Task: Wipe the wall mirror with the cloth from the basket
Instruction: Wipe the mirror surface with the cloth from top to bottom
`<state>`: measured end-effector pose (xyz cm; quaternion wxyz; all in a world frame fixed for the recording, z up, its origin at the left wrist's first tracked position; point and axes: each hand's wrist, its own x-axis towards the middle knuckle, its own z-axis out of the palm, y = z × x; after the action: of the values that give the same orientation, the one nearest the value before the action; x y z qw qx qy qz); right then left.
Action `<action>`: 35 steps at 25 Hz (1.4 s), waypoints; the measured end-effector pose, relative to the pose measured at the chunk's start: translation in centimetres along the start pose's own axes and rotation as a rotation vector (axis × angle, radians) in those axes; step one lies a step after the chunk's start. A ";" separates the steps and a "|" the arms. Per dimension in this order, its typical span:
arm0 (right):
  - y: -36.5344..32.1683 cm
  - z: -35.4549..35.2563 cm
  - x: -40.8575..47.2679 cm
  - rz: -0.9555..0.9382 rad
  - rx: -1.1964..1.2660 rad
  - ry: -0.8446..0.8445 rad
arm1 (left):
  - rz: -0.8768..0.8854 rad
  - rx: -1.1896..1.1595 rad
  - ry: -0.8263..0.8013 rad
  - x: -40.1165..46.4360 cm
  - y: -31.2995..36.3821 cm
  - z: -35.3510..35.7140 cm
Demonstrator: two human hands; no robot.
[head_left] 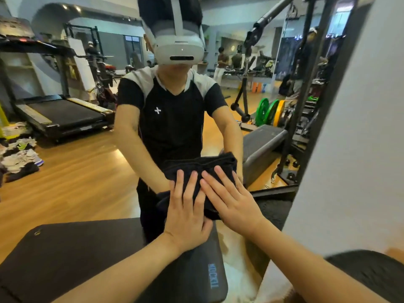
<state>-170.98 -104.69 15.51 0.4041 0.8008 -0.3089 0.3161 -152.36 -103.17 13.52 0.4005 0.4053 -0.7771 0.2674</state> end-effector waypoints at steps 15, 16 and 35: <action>10.2 -1.1 -10.6 0.068 -0.050 0.060 | 0.029 -0.023 0.124 4.0 12.3 10.2; 10.4 -1.0 -10.9 0.066 -0.048 0.065 | 0.021 -0.034 0.133 4.0 12.6 10.5; 5.4 3.4 -22.7 0.298 0.034 -0.020 | 0.099 -0.072 -0.056 -4.6 15.6 16.1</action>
<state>-188.01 -104.75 -0.86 0.3360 0.7560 -0.4229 0.3698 -170.50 -104.93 -0.36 0.3791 0.3590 -0.8162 0.2474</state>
